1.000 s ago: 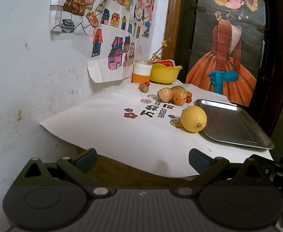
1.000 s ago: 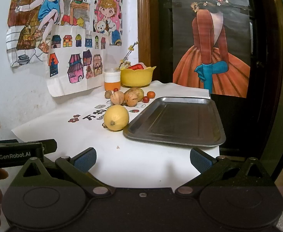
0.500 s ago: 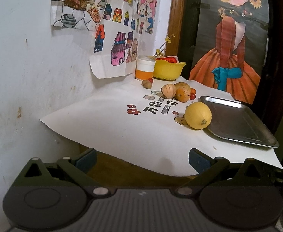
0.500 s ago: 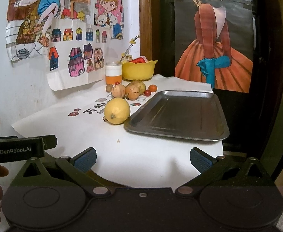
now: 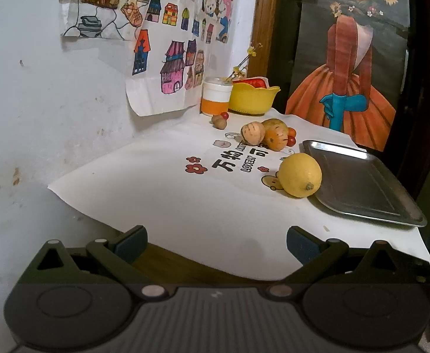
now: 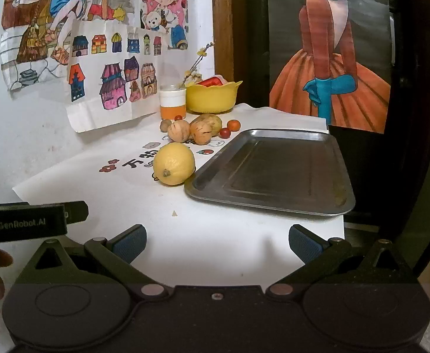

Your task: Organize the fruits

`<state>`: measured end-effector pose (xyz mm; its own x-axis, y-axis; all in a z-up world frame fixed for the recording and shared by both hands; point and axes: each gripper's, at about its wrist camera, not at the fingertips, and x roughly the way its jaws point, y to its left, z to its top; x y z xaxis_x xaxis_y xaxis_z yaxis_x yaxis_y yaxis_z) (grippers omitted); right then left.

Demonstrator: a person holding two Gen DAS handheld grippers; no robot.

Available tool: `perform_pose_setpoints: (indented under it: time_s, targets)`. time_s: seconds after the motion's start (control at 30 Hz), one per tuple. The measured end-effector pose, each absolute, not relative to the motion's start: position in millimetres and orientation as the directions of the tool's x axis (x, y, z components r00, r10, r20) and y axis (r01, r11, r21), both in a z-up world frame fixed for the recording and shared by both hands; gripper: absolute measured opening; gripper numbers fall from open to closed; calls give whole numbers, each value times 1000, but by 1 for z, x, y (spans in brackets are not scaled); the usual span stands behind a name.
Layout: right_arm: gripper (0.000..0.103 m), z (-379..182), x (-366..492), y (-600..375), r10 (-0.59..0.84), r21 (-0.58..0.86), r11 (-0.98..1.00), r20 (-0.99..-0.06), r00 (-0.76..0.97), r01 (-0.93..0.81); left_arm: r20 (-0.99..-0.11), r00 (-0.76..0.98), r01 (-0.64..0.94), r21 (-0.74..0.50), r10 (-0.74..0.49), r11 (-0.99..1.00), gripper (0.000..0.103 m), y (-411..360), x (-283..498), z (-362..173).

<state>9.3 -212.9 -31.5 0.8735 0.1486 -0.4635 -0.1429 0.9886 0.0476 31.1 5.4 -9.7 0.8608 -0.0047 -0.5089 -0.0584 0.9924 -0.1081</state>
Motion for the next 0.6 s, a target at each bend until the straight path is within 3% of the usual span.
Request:
perform_pose_setpoints:
  time_s: [0.6]
  targets:
    - [103, -27, 37, -207, 179, 20, 981, -451, 874, -191, -545, 839, -57, -100, -7, 993, 103, 12, 66, 1]
